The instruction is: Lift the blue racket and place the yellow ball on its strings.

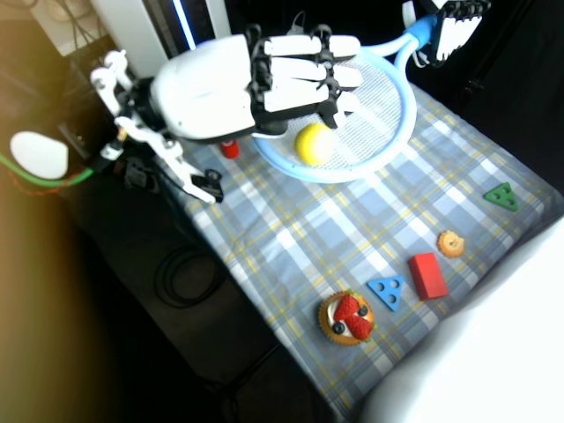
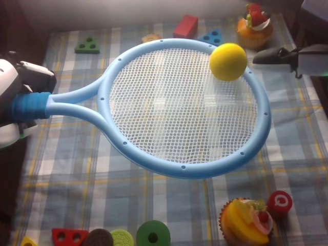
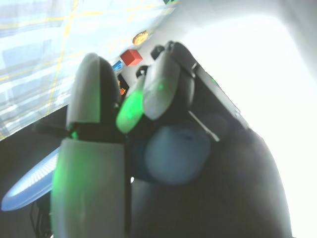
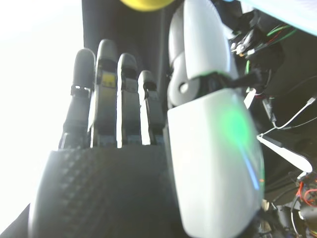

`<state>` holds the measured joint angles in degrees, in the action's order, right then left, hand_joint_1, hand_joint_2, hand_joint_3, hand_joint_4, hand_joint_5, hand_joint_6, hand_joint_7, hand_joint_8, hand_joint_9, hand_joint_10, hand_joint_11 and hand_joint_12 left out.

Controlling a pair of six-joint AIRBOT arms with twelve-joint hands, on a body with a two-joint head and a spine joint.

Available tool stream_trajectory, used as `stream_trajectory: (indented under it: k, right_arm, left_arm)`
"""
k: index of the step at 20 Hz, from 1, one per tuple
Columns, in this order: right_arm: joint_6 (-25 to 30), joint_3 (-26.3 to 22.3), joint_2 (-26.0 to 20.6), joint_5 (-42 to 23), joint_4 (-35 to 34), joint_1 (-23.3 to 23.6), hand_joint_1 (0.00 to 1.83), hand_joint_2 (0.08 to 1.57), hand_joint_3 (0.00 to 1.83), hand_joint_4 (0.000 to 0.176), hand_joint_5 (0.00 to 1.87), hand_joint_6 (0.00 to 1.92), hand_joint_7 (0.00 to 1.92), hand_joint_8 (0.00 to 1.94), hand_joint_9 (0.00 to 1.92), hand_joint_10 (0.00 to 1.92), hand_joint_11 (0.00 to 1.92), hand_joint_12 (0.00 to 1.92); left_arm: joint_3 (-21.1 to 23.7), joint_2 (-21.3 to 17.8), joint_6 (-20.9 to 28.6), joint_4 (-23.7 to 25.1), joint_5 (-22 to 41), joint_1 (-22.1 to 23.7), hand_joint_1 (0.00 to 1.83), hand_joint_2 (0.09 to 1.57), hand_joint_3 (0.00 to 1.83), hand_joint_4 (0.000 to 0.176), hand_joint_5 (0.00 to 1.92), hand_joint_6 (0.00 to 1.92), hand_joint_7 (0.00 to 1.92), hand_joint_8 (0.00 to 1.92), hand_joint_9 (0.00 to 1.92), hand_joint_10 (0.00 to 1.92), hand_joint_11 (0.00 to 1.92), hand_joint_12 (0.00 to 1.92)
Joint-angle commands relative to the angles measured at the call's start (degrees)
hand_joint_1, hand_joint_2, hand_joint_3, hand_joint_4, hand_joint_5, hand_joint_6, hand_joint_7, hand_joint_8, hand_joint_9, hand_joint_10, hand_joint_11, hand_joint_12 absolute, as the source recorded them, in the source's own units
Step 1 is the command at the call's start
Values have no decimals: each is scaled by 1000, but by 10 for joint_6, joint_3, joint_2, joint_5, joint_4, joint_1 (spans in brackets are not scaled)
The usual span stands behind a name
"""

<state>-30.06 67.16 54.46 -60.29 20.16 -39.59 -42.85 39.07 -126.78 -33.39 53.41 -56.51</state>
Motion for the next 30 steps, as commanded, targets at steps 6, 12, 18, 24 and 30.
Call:
stream_trajectory:
  k: [6, 12, 18, 24, 30]
  right_arm:
    - [-8, -2, 0, -74, -45, -12, 1229, 1067, 1, 33, 188, 0, 335, 0, 349, 2, 27, 759]
    - [-11, -2, 1, -81, -58, -24, 1133, 1096, 1, 27, 200, 0, 382, 0, 423, 0, 205, 545]
    - [-13, 0, 5, -84, -70, -37, 1117, 1096, 0, 17, 230, 10, 421, 12, 457, 12, 226, 545]
    - [-13, 3, 11, -85, -75, -43, 1104, 1128, 8, 21, 246, 5, 407, 4, 448, 9, 249, 545]
    - [-13, 3, 12, -86, -78, -48, 1074, 1148, 1, 0, 254, 1, 423, 3, 470, 2, 199, 483]
  left_arm:
    - [-20, 16, -15, 3, 34, 19, 1558, 1276, 13, 173, 815, 1921, 1277, 1921, 1489, 1921, 1411, 1921]
    - [-39, 36, -28, -17, 9, 27, 1543, 1298, 0, 175, 825, 1921, 1282, 1921, 1522, 1921, 1418, 1921]
    - [-52, 48, -35, -29, -6, 29, 1596, 1266, 0, 176, 867, 1921, 1353, 1921, 1566, 1921, 1538, 1921]
    - [-67, 62, -59, -43, -22, 37, 1504, 1312, 5, 174, 764, 1921, 1213, 1921, 1461, 1921, 1490, 1921]
    - [-83, 75, -79, -53, -38, 49, 1544, 1294, 0, 146, 811, 1921, 1263, 1921, 1491, 1921, 1299, 1918]
